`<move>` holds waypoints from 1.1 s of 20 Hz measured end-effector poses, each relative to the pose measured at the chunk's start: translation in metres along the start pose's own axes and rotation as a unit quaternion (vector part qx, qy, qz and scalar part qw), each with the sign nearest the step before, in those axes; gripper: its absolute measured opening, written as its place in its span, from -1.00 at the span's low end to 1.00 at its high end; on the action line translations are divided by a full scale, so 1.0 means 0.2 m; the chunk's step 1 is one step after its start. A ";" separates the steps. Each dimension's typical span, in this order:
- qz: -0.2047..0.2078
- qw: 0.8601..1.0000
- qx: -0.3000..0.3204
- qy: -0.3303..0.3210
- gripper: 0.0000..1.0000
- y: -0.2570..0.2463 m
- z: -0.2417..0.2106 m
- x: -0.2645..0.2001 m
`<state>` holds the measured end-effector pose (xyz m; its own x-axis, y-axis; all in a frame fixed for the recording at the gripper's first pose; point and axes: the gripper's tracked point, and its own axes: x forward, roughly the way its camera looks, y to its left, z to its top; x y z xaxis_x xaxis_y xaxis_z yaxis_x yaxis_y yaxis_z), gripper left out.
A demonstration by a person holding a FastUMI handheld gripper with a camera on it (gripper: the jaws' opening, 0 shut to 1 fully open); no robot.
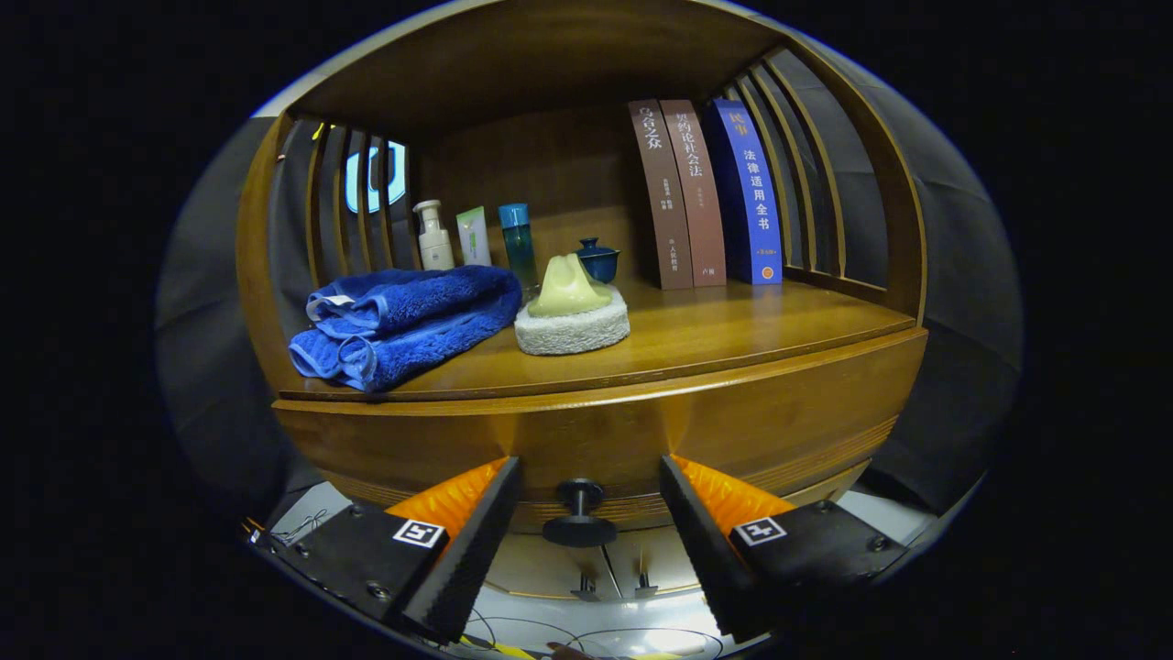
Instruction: Pull open the drawer, take out the items inside it, and place them on the countertop above the cabinet.
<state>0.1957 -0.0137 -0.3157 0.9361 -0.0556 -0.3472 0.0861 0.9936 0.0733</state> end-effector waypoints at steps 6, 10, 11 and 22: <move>-0.001 1.000 -0.004 -0.005 0.98 0.00 0.00 0.00; -0.003 1.000 -0.016 -0.006 0.99 -0.01 -0.01 0.00; -0.002 1.000 -0.016 -0.003 0.98 -0.01 -0.01 -0.01; -0.011 0.996 -0.038 -0.075 0.99 -0.01 0.40 -0.40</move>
<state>0.1470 -0.0187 -0.2131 0.9751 -0.0864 -0.2045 0.0869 0.9962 -0.0069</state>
